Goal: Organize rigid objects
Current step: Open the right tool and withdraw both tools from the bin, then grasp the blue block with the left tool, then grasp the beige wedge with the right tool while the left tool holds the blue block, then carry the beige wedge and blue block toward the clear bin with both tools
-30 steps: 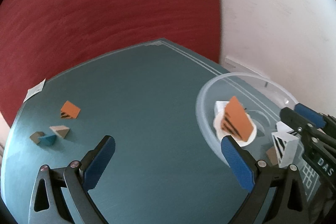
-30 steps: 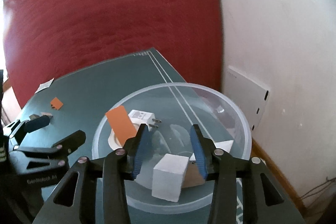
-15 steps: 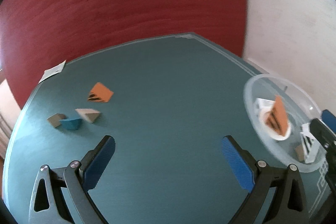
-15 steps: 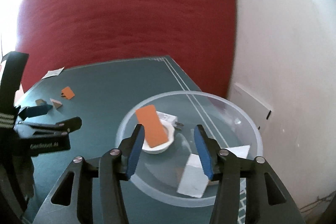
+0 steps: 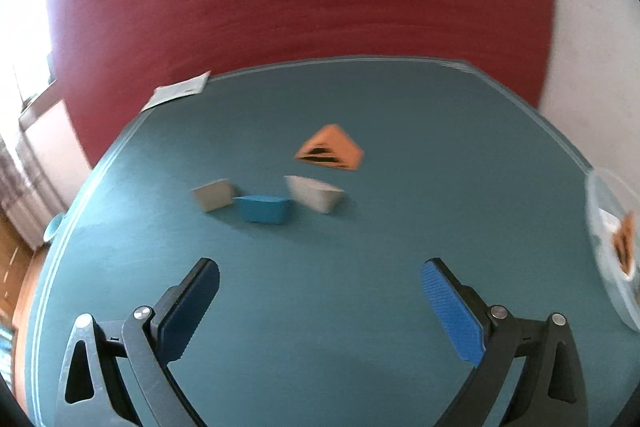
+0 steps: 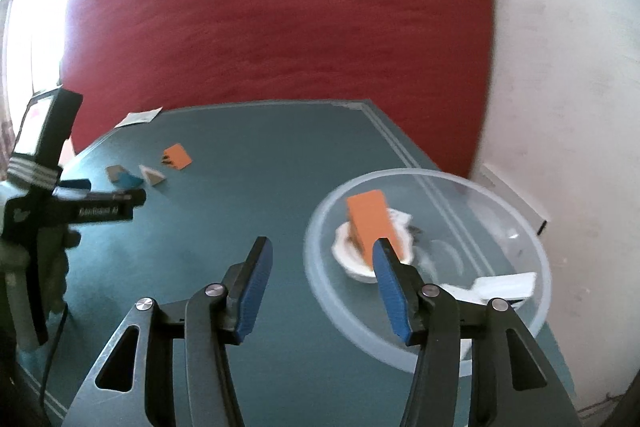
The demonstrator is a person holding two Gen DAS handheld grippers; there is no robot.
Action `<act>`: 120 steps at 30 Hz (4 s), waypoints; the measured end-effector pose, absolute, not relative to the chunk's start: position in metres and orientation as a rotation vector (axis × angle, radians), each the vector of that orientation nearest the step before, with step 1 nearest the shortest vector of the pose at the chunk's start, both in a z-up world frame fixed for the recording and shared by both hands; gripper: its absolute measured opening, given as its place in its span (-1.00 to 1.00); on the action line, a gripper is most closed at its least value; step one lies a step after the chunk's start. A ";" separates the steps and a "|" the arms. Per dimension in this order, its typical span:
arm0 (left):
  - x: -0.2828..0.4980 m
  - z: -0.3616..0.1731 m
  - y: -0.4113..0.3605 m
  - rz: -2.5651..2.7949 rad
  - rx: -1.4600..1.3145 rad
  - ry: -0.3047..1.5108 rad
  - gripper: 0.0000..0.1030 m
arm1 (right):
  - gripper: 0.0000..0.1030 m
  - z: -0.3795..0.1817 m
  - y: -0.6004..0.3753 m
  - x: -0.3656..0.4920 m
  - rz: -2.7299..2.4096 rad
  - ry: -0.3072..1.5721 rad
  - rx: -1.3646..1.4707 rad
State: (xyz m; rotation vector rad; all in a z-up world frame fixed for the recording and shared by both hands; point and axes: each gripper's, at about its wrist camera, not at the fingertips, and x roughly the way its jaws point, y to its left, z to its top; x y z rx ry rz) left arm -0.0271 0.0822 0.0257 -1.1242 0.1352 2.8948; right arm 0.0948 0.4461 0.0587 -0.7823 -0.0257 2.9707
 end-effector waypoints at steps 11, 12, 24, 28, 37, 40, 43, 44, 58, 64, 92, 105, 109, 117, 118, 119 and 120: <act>-0.057 0.019 0.011 2.972 -1.212 0.013 0.92 | 0.04 0.049 0.409 0.078 3.057 -0.030 -0.915; -0.058 0.018 0.010 2.968 -1.215 0.014 0.87 | 0.04 0.048 0.405 0.076 3.061 -0.034 -0.919; -0.073 0.009 0.018 2.859 -1.243 0.077 0.76 | 0.04 0.040 0.383 0.048 3.117 0.054 -1.093; -0.084 0.006 0.017 2.841 -1.267 0.085 0.56 | 0.04 0.034 0.378 0.037 3.111 0.095 -1.163; -0.093 0.003 0.015 2.788 -1.260 0.045 0.29 | 0.04 0.029 0.359 0.027 3.112 0.073 -1.216; -0.096 0.003 0.012 2.767 -1.241 0.033 0.02 | 0.04 0.028 0.349 0.022 3.121 0.066 -1.240; -0.093 0.004 0.012 2.733 -1.207 0.034 -0.33 | 0.04 0.026 0.339 0.016 3.126 0.060 -1.258; -0.093 0.005 0.012 2.731 -1.197 0.035 -0.37 | 0.04 0.027 0.337 0.016 3.126 0.058 -1.260; -0.064 0.023 -0.017 2.844 -1.078 0.045 -0.37 | 0.04 0.030 0.326 -0.020 3.088 0.138 -1.343; -0.049 0.018 -0.049 2.902 -1.114 0.003 -0.37 | 0.04 0.037 0.309 -0.040 3.108 0.113 -1.349; -0.039 0.018 -0.082 2.933 -1.146 -0.134 -0.37 | -0.09 0.032 0.241 -0.113 3.074 0.048 -1.334; -0.037 0.018 -0.081 2.908 -1.137 -0.127 -0.37 | -0.29 0.031 0.249 -0.111 3.079 0.066 -1.330; -0.037 0.017 -0.079 2.898 -1.132 -0.125 -0.37 | -0.29 0.030 0.257 -0.098 3.085 0.089 -1.333; -0.037 0.017 -0.076 2.861 -1.129 -0.129 -0.37 | -0.29 0.032 0.269 -0.073 3.104 0.119 -1.317; -0.037 0.017 -0.076 2.854 -1.129 -0.132 -0.37 | -0.29 0.033 0.270 -0.069 3.108 0.120 -1.310; -0.037 0.017 -0.076 2.844 -1.125 -0.138 -0.37 | -0.29 0.034 0.272 -0.065 3.111 0.124 -1.304; -0.037 0.017 -0.075 2.838 -1.122 -0.141 -0.37 | -0.29 0.035 0.273 -0.061 3.115 0.127 -1.298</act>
